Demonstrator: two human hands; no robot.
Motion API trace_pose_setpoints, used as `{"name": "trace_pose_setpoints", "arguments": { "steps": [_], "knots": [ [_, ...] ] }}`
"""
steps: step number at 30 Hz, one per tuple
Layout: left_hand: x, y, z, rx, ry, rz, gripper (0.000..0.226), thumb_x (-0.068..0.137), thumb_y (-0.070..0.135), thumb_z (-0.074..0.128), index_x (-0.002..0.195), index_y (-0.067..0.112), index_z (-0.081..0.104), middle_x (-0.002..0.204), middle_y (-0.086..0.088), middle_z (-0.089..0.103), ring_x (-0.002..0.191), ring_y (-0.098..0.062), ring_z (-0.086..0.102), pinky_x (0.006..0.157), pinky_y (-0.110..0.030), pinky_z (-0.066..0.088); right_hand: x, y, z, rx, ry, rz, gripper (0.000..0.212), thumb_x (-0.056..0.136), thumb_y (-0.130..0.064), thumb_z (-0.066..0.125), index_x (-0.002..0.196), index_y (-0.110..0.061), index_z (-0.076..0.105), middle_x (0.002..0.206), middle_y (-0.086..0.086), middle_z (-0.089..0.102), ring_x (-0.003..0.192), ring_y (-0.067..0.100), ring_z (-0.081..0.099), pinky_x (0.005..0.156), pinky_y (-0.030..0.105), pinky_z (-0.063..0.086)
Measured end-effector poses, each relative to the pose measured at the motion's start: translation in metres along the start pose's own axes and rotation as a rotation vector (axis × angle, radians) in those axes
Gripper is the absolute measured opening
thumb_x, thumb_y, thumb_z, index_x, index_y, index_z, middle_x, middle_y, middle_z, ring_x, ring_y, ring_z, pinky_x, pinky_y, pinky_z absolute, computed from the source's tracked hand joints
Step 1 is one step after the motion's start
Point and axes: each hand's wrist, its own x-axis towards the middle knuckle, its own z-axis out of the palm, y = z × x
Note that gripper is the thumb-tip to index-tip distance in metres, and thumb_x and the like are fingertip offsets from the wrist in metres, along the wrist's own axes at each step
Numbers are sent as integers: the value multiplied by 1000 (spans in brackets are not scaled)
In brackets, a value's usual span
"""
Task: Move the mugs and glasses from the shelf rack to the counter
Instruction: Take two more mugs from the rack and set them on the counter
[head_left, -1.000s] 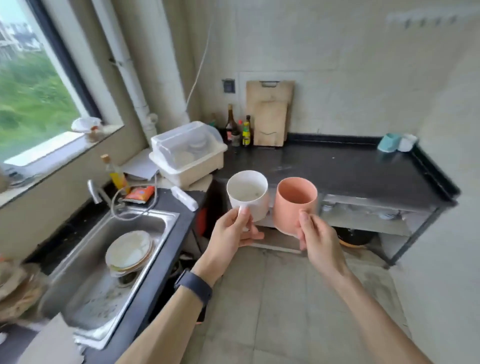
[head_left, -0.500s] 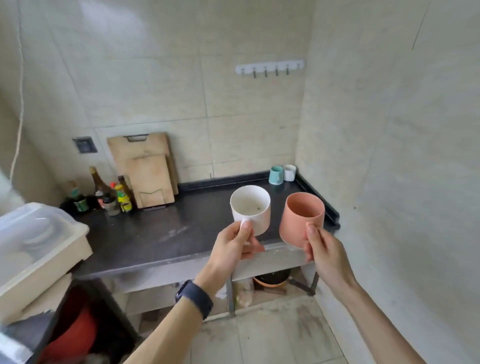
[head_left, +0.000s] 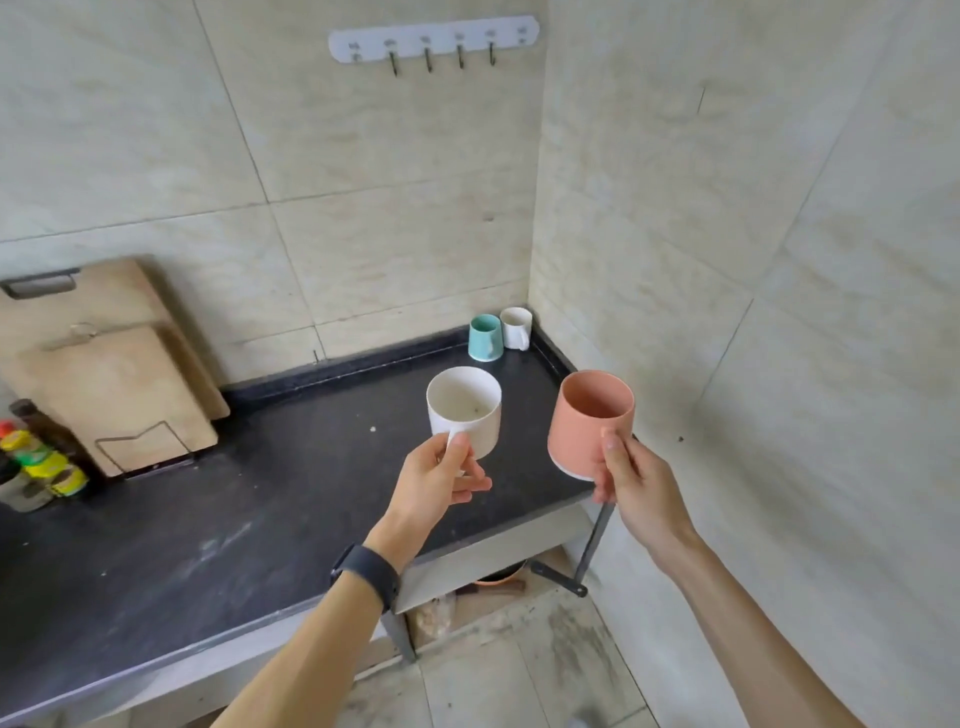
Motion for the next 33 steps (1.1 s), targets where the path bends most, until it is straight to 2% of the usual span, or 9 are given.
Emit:
{"name": "trace_pose_setpoints", "arguments": {
  "steps": [4,7,12,15,17,22,26,30,33],
  "knots": [
    [76,-14,19,-8,14,-66,37,106,36,44,92,5,60,92,-9,71,84,-23,77,82,-38,57,76,32,9,-16,-37,77,50,106,-40,40,82,0,58,67,4,57,62,19,58,71,42,54],
    [139,-29,35,-27,36,-114,35,105,37,44,91,8,59,83,-3,69,84,-24,77,82,-39,57,141,61,22,-62,-91,123,53,106,-41,39,82,3,58,66,6,58,65,20,60,75,44,55],
    [234,-50,60,-39,90,-246,32,105,37,45,89,13,60,82,-3,69,86,-28,76,79,-36,57,243,102,44,-111,-187,235,43,106,-39,37,75,-15,56,73,4,59,71,19,61,67,26,51],
    [279,-63,73,-38,111,-321,30,104,39,45,90,18,60,82,-4,70,88,-30,75,73,-31,56,292,120,57,-158,-240,298,40,106,-42,37,82,-17,57,79,5,61,74,18,63,65,22,50],
    [302,-71,80,-37,116,-360,29,104,41,46,91,20,60,84,-4,70,85,-26,74,71,-28,55,319,134,66,-196,-268,343,39,106,-44,35,90,-17,59,84,5,63,75,18,65,67,23,52],
    [358,-92,100,-81,121,-460,29,104,42,45,92,20,61,84,-2,71,78,-17,72,73,-30,55,373,167,87,-226,-273,431,42,106,-45,36,94,-14,61,83,5,62,74,17,64,67,23,54],
    [397,-99,109,-103,102,-521,29,106,39,43,95,19,60,83,0,70,77,-15,71,71,-28,51,405,182,100,-203,-258,479,46,106,-45,36,88,-11,62,77,4,60,73,19,61,72,31,54],
    [430,-107,116,-127,74,-528,29,106,39,43,95,19,60,87,0,70,66,-11,65,59,-23,43,433,193,108,-148,-250,504,52,106,-44,37,87,0,59,71,6,56,69,18,56,76,37,51],
    [451,-113,119,-164,69,-519,33,105,41,44,99,14,61,90,-2,70,51,-11,49,48,-20,39,453,198,114,-116,-272,495,48,107,-42,37,85,-4,57,71,5,53,68,16,52,74,33,47]
  ]
}}
